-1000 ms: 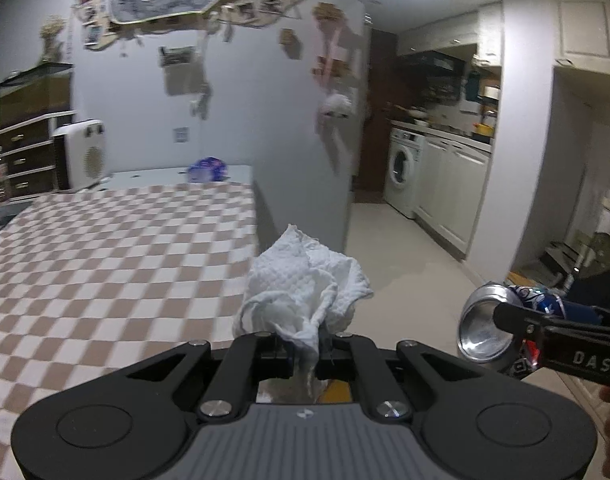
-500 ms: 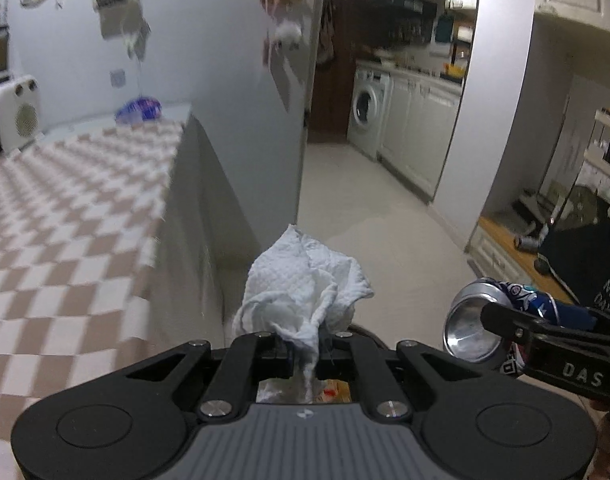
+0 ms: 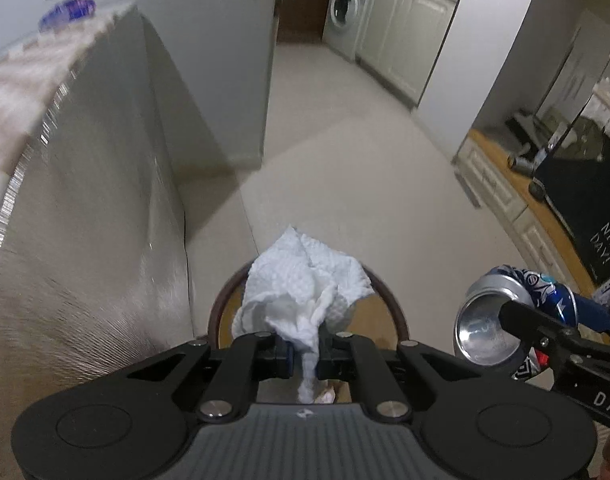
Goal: Collect trash
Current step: 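Carry the tissue and Pepsi cans with both tools toward the wastebasket, then open both tools to drop the tissue and cans into the wastebasket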
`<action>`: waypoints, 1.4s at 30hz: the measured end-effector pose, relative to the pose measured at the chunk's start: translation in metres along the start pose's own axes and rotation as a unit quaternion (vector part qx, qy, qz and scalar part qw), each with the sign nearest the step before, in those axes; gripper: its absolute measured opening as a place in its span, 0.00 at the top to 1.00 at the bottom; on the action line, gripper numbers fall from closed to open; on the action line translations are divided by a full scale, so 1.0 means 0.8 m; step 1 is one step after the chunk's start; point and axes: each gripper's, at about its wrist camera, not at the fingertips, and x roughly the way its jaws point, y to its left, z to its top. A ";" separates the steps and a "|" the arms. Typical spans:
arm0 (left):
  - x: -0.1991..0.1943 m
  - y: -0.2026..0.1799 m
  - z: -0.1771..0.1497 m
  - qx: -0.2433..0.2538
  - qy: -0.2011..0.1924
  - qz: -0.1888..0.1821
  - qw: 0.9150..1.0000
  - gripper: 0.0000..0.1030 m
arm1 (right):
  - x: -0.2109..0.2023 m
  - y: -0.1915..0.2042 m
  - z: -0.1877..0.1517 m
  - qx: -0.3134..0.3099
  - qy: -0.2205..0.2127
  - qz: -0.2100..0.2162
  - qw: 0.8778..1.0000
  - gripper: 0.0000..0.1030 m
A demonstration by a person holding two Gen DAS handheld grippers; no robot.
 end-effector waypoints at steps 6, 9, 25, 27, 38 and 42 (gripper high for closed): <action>0.047 0.019 0.000 -0.017 0.042 -0.008 0.999 0.91 | 0.049 0.003 -0.008 0.003 0.037 -0.003 0.999 0.26; 0.073 0.027 -0.007 -0.029 0.073 -0.012 0.997 0.91 | 0.071 0.005 -0.013 0.006 0.052 -0.005 0.999 0.26; 0.109 0.050 -0.007 -0.116 0.112 -0.008 0.987 0.34 | 0.155 0.010 -0.042 0.035 0.113 0.015 0.993 0.25; 0.107 0.051 -0.005 -0.117 0.106 0.002 0.987 0.26 | 0.161 0.005 -0.043 0.038 0.117 0.018 0.992 0.25; 0.091 0.053 0.008 -0.104 0.070 0.041 0.991 0.07 | 0.180 0.010 -0.056 0.044 0.137 0.042 0.989 0.24; 0.086 0.054 0.010 -0.103 0.061 0.042 0.992 0.07 | 0.186 0.019 -0.061 0.044 0.147 0.061 0.986 0.24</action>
